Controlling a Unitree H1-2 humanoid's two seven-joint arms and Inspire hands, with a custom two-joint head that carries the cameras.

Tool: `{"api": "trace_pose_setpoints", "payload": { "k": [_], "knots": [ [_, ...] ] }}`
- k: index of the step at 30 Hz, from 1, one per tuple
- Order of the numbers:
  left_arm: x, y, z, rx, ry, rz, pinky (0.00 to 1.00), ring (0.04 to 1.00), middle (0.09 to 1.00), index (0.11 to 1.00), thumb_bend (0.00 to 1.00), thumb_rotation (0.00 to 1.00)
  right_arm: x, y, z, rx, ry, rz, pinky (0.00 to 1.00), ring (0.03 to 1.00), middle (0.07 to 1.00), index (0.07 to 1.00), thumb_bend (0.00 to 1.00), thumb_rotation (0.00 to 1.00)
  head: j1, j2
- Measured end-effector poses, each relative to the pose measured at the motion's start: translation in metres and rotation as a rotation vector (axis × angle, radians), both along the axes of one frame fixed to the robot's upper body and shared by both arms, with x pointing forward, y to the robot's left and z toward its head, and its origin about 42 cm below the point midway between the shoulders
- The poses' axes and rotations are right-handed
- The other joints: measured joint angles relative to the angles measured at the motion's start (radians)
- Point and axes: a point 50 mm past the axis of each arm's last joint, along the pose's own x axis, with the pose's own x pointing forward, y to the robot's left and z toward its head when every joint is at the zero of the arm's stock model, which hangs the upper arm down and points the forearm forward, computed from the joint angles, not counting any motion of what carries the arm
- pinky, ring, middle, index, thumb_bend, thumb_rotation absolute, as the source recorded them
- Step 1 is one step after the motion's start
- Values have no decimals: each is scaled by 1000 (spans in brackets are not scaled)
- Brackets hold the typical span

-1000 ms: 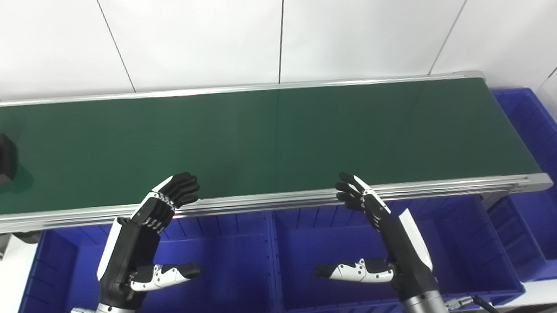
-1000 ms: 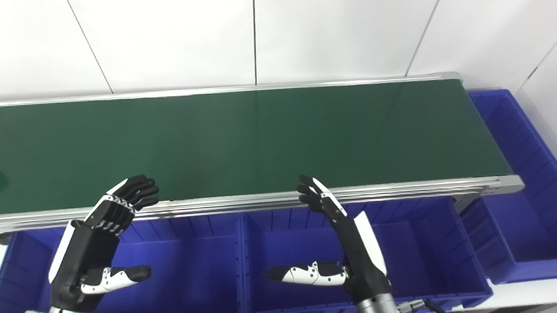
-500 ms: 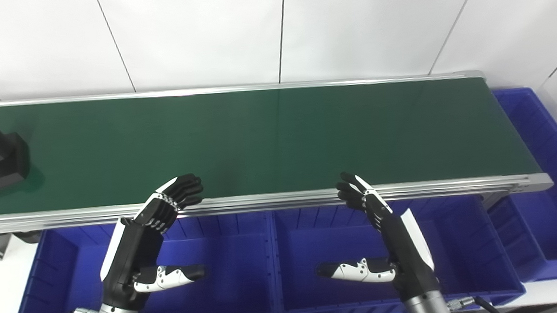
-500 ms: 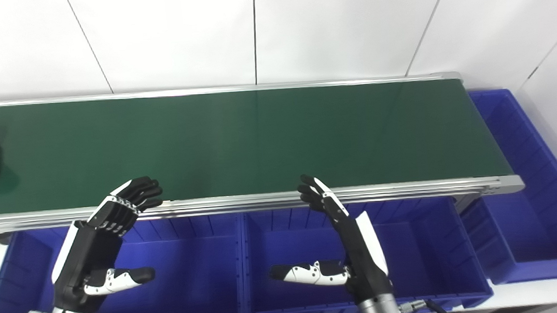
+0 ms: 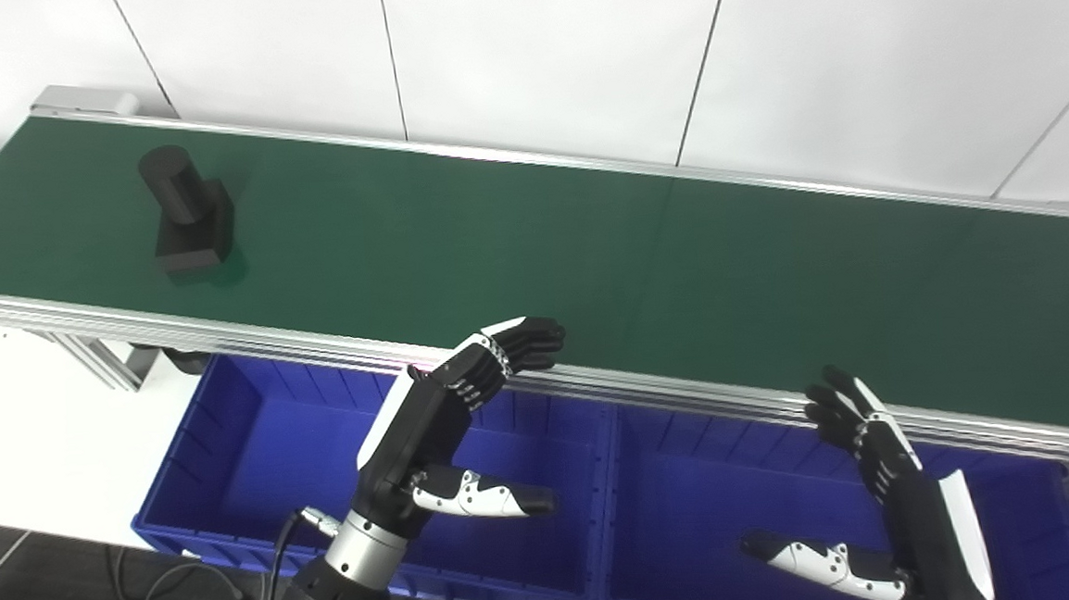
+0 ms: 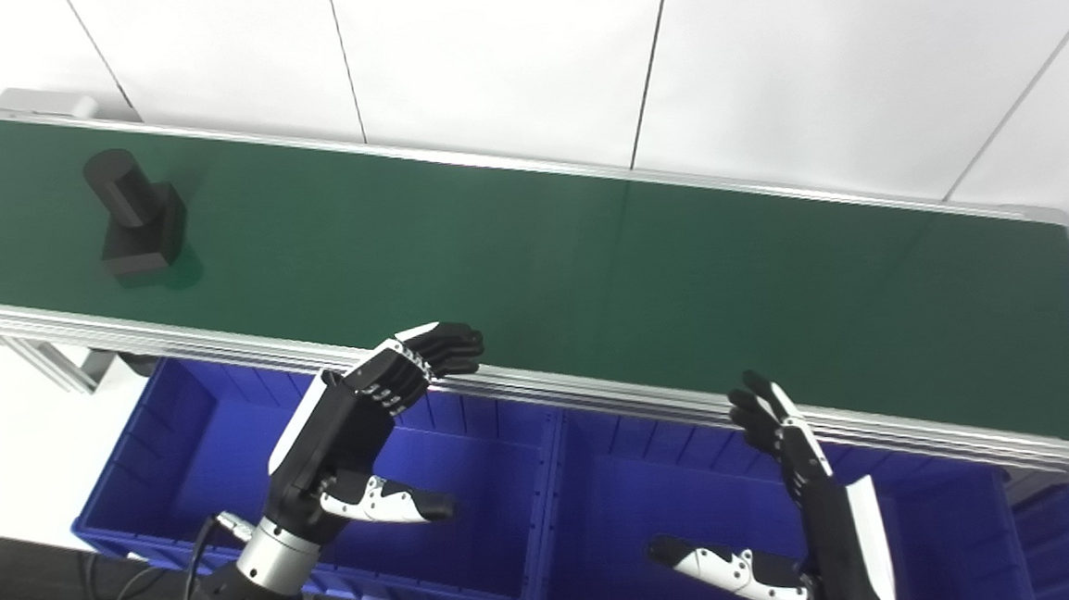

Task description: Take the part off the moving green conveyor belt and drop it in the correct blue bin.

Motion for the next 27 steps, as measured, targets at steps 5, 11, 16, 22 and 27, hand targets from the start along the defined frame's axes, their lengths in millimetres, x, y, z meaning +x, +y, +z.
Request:
{"api": "trace_pose_setpoints", "payload": {
  "k": [5, 11, 16, 22, 27],
  "knots": [
    [-1, 0, -1, 7, 5, 1, 795, 817, 813, 794, 949, 244, 0, -5, 0, -19, -29, 17, 826, 851, 843, 908, 966, 263, 6, -28],
    [-1, 1, -7, 16, 24, 2, 783, 809, 809, 782, 962, 230, 4, -9, -3, -13, -57, 29, 829, 855, 845, 906, 986, 269, 6, -57],
    [-1, 2, -12, 19, 32, 5, 772, 803, 805, 778, 970, 216, 6, -9, -1, 16, -66, 33, 808, 850, 854, 914, 991, 210, -3, -81],
    [1, 5, -17, 25, 38, 12, 768, 801, 803, 773, 974, 215, 12, -9, 3, 20, -87, 34, 852, 814, 824, 896, 1000, 270, -21, -107],
    [2, 7, -18, 29, 38, 16, 761, 798, 797, 766, 981, 213, 20, -10, 11, 3, -123, 27, 865, 822, 829, 888, 1000, 299, -41, -126]
  ]
}}
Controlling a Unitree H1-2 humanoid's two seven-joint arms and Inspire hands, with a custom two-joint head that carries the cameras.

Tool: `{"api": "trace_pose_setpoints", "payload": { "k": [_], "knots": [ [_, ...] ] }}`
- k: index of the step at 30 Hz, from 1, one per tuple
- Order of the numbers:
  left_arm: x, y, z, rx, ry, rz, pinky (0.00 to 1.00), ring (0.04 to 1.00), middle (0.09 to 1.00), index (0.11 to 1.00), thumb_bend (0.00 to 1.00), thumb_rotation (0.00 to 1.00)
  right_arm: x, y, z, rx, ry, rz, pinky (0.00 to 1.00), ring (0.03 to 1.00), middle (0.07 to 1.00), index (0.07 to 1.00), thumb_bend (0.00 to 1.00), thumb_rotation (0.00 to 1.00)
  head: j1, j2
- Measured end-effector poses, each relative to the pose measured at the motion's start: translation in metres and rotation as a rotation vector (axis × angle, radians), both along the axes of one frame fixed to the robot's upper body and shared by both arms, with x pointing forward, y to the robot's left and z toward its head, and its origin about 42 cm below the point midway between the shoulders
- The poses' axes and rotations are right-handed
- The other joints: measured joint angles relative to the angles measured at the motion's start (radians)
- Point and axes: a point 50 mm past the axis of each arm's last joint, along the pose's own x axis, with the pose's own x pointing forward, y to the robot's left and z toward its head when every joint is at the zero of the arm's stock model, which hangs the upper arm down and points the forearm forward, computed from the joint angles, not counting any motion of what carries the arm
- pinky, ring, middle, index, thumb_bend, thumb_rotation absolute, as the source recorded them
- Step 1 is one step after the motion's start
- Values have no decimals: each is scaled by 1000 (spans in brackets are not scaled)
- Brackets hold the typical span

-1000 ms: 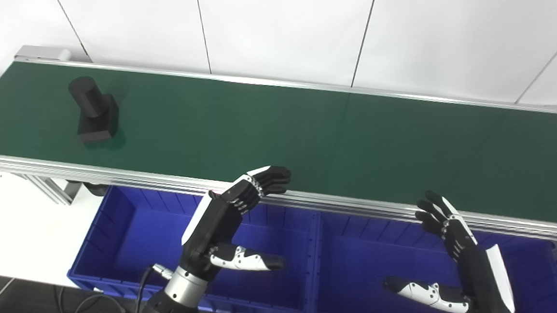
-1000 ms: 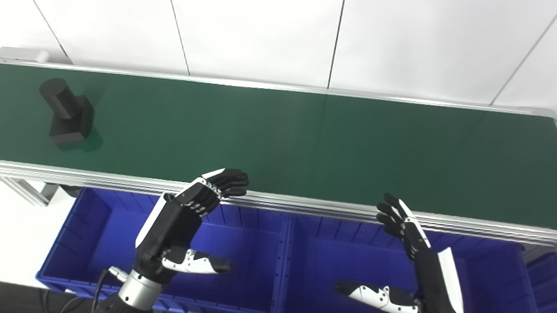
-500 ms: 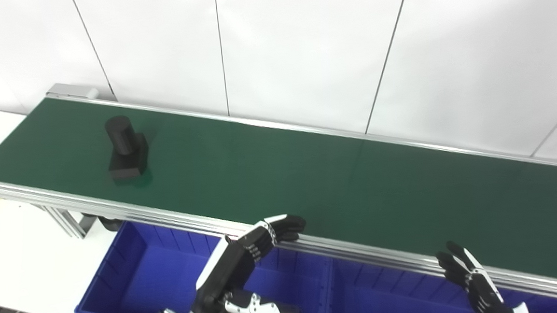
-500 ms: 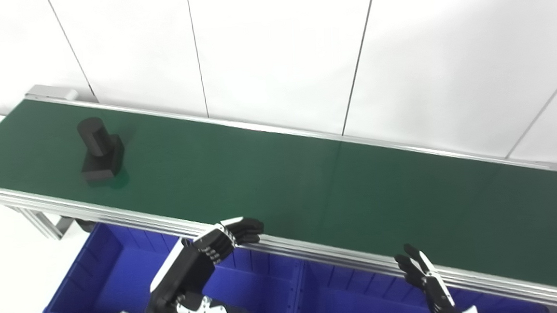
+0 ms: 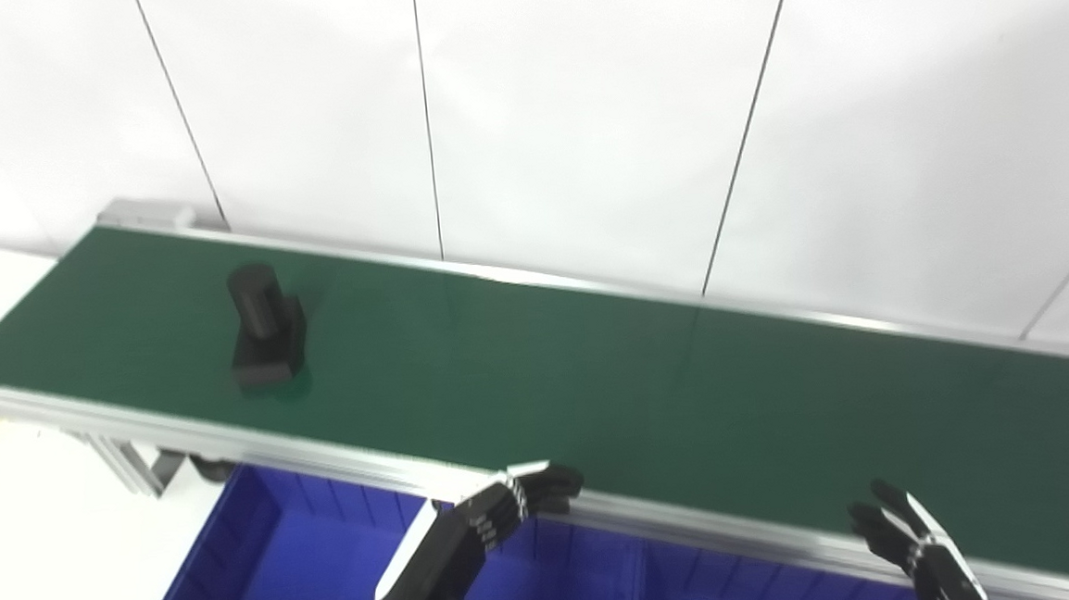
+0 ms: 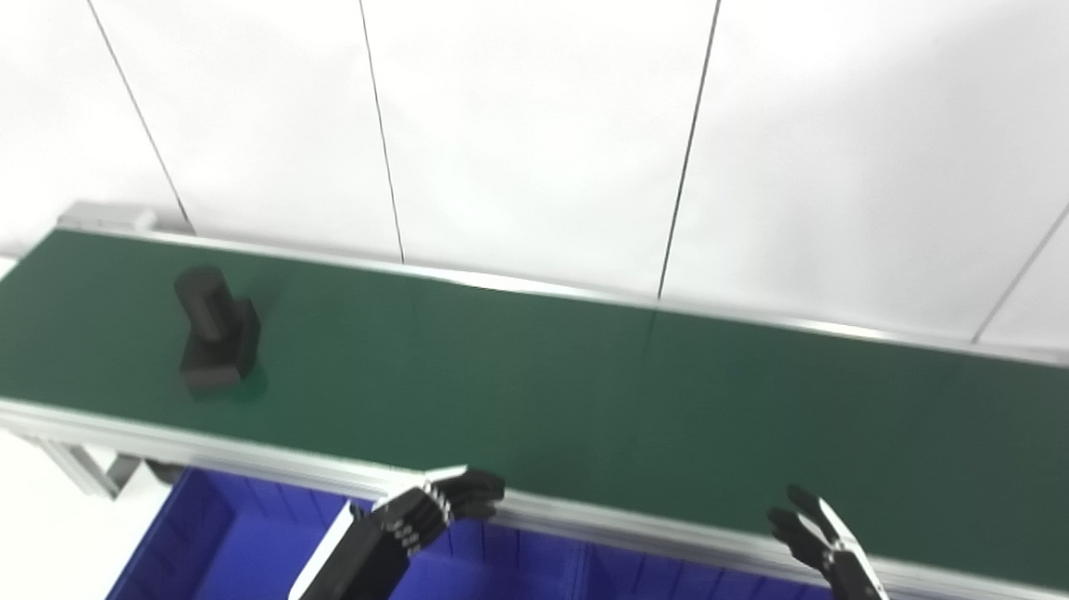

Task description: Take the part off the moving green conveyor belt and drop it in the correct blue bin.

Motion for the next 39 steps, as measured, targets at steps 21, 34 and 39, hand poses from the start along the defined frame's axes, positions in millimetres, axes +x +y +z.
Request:
{"api": "trace_pose_setpoints", "payload": {
  "k": [21, 34, 39],
  "knots": [
    [5, 7, -4, 19, 5, 28, 738, 796, 799, 772, 975, 228, 51, 12, 50, 31, -159, 7, 731, 795, 812, 884, 1000, 266, -20, -21],
    [6, 8, -3, 21, 3, 34, 717, 775, 783, 756, 982, 215, 78, 25, 74, 24, -200, -2, 725, 788, 807, 871, 1000, 284, -26, -21],
    [6, 7, -3, 19, 2, 34, 726, 778, 783, 757, 984, 226, 81, 25, 79, 28, -188, -6, 744, 797, 819, 881, 980, 279, -28, -20]
  ]
}}
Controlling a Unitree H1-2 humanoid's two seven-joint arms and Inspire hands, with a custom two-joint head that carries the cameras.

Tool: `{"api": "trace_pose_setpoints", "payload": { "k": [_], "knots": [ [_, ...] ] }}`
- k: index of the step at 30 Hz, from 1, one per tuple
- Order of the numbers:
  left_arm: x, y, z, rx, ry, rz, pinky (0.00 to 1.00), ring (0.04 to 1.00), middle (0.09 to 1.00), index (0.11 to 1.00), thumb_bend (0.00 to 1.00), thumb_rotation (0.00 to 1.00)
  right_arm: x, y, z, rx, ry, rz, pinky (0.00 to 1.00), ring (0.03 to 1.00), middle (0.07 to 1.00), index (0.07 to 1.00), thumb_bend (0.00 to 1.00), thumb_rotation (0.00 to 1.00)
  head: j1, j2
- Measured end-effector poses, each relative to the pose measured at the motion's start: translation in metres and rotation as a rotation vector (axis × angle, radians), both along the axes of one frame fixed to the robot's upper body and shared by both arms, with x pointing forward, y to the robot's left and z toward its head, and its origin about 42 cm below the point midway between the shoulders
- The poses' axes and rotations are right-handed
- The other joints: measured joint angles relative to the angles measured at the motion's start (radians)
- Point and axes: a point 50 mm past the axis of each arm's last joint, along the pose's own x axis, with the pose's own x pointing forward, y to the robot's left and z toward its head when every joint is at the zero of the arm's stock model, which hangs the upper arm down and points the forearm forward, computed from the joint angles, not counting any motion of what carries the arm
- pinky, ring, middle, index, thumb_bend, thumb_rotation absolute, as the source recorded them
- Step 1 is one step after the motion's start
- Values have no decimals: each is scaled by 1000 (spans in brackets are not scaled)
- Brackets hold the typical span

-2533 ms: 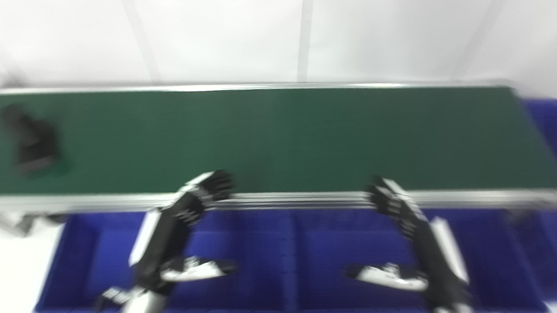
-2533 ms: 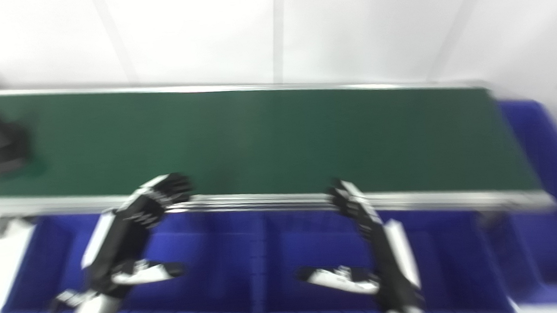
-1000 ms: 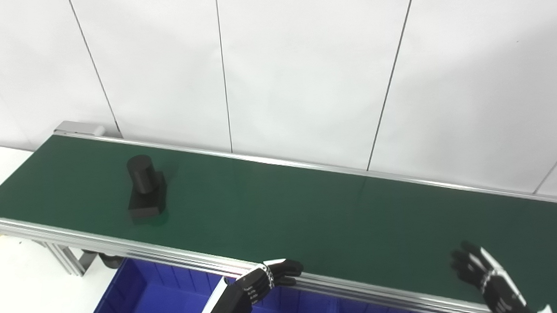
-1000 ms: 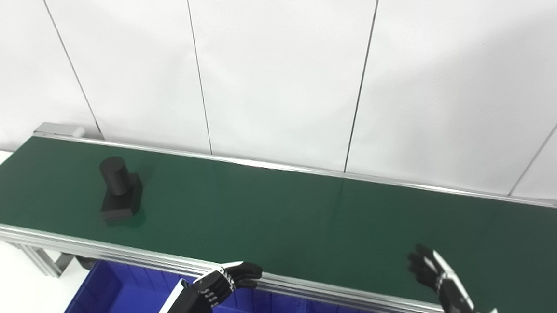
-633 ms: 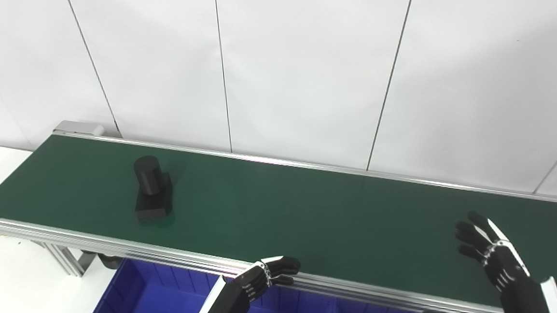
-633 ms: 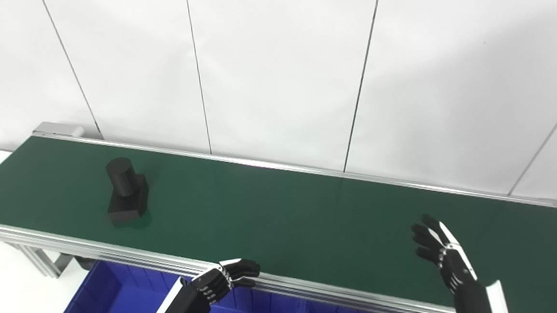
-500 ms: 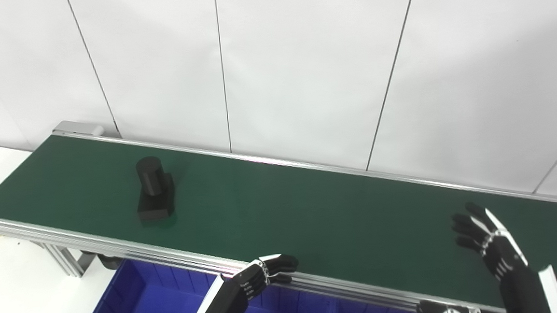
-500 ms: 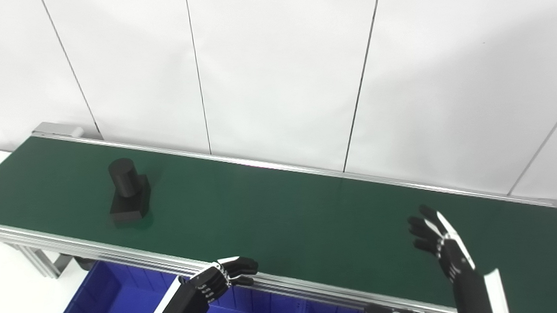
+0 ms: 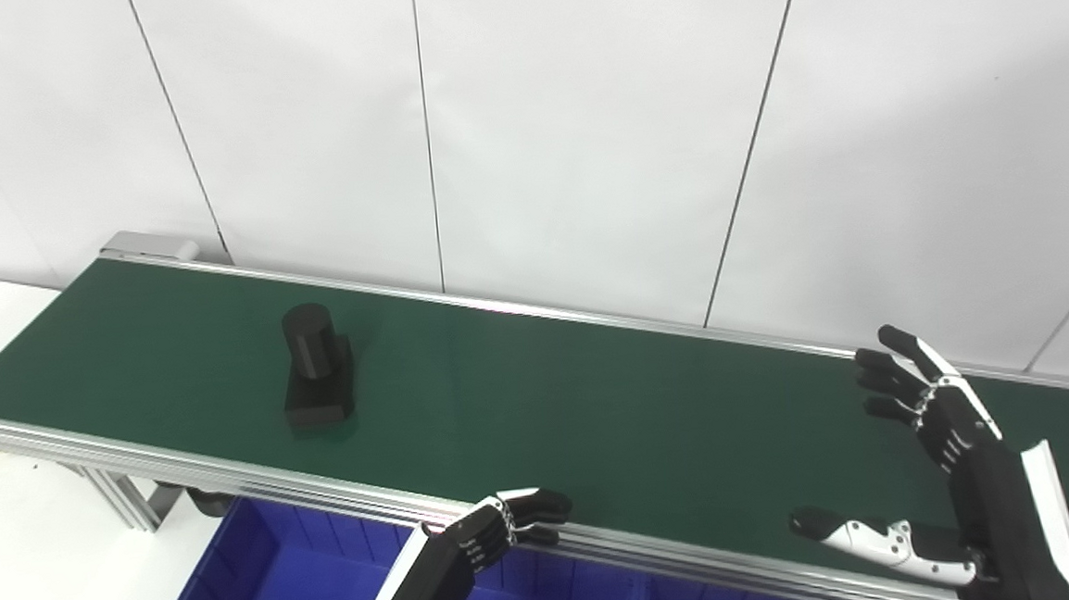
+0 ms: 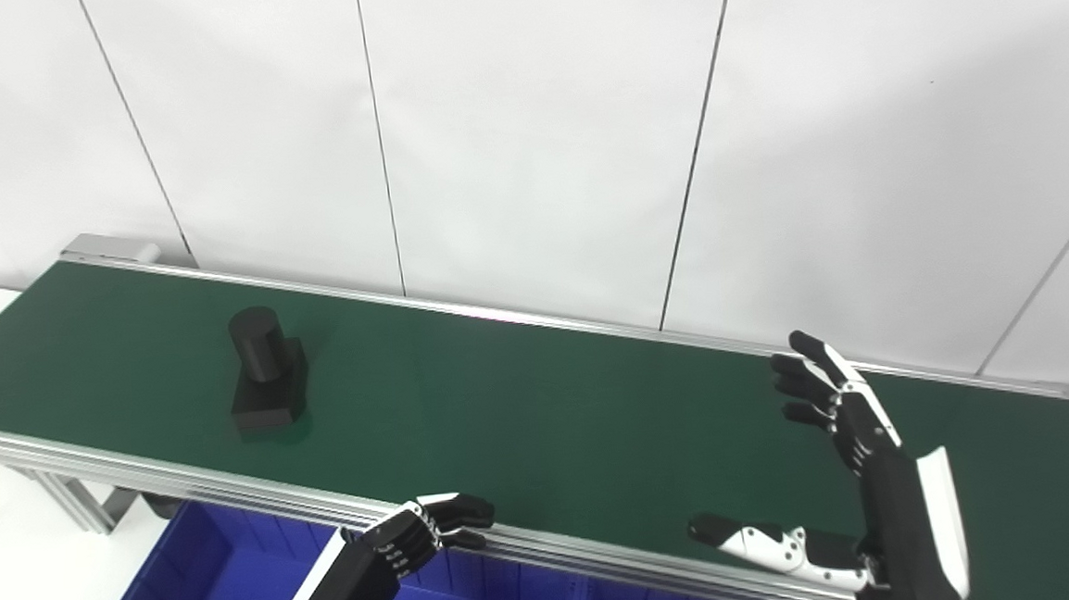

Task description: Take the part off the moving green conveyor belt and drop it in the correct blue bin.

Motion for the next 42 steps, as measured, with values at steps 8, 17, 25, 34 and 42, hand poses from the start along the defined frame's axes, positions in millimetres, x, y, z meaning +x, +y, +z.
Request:
{"api": "trace_pose_setpoints", "payload": {
  "k": [8, 17, 25, 34, 42],
  "knots": [
    [0, -1, 0, 14, 0, -1, 730, 783, 786, 762, 982, 239, 9, 5, 11, 2, 8, -14, 775, 803, 817, 871, 952, 260, -9, 3],
    [0, -1, 0, 11, 0, -2, 731, 785, 787, 762, 987, 244, 21, 8, 11, -7, 18, -7, 770, 806, 828, 878, 951, 270, -8, 2],
    [-1, -2, 0, 11, 1, -1, 724, 781, 784, 760, 987, 256, 40, 9, 14, -30, 19, 11, 767, 813, 831, 884, 947, 293, -11, 5],
    [0, -2, 0, 34, -3, 3, 715, 774, 781, 757, 991, 288, 59, 16, 8, -56, 57, 38, 783, 827, 846, 894, 944, 290, -32, 11],
    [0, -1, -1, 42, -2, 20, 704, 782, 789, 762, 995, 298, 74, 30, 11, -107, 56, 64, 804, 833, 852, 900, 952, 296, -54, 12]
  ]
}}
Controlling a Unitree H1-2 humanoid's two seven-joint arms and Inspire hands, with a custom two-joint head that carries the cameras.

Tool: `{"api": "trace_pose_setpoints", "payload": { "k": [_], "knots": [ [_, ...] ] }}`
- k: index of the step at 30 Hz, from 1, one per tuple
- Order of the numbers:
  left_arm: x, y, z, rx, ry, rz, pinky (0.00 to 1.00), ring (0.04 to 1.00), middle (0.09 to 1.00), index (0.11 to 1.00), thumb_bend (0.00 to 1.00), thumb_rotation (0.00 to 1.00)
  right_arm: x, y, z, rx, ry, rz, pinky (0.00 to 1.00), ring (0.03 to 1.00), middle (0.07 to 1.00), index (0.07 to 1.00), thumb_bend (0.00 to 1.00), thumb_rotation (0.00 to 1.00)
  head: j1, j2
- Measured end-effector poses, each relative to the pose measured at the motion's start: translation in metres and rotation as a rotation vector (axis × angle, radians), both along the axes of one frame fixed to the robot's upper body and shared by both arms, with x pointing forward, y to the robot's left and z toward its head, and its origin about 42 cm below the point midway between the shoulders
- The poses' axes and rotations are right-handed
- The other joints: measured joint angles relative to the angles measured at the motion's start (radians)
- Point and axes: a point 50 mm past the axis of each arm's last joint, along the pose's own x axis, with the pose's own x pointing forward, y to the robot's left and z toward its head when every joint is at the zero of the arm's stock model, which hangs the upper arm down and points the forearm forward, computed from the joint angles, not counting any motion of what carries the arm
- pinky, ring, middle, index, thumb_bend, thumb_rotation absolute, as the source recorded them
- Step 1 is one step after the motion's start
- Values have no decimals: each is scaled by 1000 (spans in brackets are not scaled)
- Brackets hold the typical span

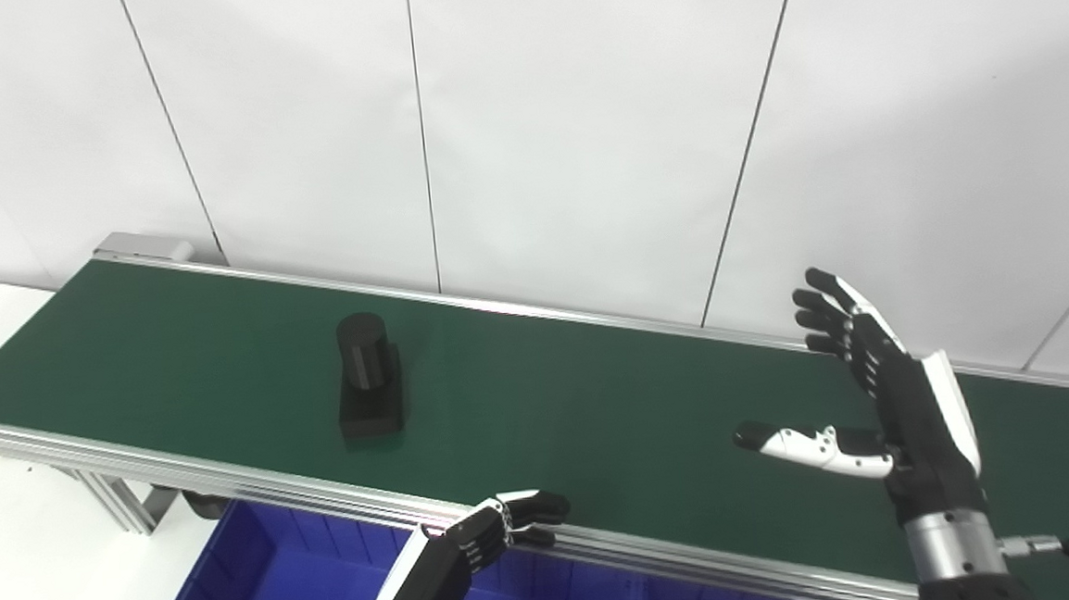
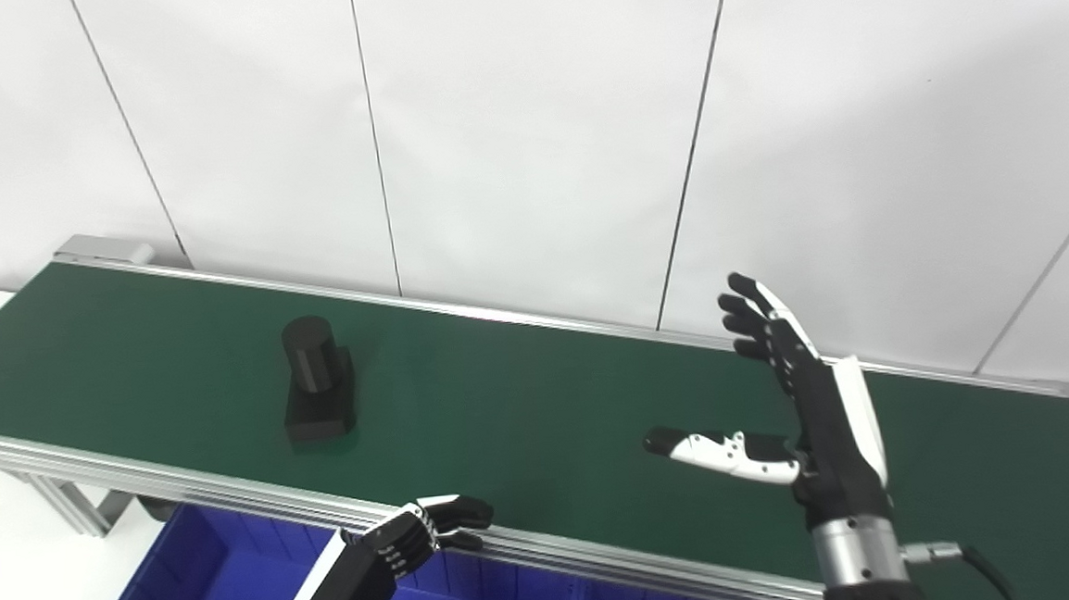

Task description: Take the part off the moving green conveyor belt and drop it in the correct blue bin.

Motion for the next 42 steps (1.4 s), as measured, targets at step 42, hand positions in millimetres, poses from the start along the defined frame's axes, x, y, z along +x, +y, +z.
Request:
{"api": "trace_pose_setpoints", "payload": {
  "k": [42],
  "knots": [
    [-3, 4, -2, 3, 9, 37, 675, 752, 763, 740, 1000, 322, 61, 76, 8, -163, 81, 142, 804, 880, 878, 911, 970, 300, -43, -2]
  ]
}}
